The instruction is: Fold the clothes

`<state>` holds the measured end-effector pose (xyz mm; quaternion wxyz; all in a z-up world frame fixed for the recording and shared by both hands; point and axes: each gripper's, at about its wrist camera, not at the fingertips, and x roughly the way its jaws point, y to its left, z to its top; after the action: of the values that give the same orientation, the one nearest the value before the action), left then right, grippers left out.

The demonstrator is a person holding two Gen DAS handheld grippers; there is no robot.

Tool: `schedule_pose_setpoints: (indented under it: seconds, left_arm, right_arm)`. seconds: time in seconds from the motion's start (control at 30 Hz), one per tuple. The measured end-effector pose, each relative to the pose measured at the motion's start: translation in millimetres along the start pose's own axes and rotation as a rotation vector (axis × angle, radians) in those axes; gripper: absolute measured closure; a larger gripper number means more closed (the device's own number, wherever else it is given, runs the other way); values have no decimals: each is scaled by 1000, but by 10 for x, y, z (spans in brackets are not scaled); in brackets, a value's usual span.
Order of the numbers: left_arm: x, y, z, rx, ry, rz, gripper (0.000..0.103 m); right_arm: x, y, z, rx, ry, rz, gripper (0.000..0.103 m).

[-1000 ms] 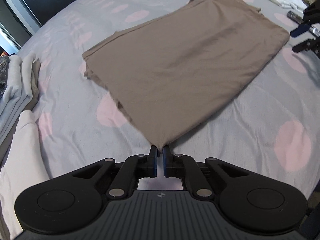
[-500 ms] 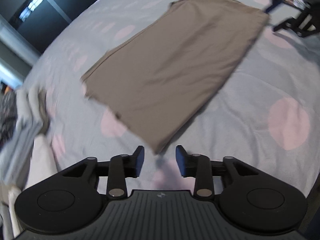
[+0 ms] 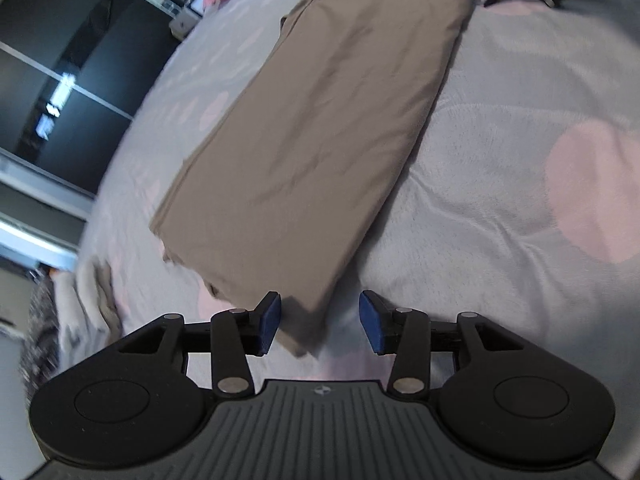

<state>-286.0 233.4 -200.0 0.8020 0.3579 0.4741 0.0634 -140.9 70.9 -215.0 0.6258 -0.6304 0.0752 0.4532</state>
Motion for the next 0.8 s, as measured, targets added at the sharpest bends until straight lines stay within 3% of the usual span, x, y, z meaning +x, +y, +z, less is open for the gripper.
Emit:
schedule_pose_setpoints:
  seconds: [0.2, 0.27, 0.3, 0.47, 0.53, 0.6, 0.8]
  left_arm:
    - [57, -156, 20, 101, -51, 91, 65]
    - [56, -155, 19, 101, -59, 100, 65]
    - [60, -147, 17, 101, -62, 105, 65]
    - [67, -136, 25, 113, -58, 116, 72]
    - [70, -140, 24, 129, -47, 123, 83]
    - [48, -109, 25, 107, -35, 106, 96]
    - [-84, 173, 57, -32, -25, 47, 101]
  right_arm:
    - [93, -47, -13, -5, -28, -36, 59]
    - [111, -60, -22, -8, -36, -49, 70]
    - [129, -55, -21, -18, -31, -55, 80]
    - [165, -68, -11, -38, -20, -88, 94]
    - [160, -124, 2, -17, -16, -95, 97]
    - [150, -182, 13, 7, -20, -100, 98]
    - [85, -276, 44, 28, -35, -110, 99]
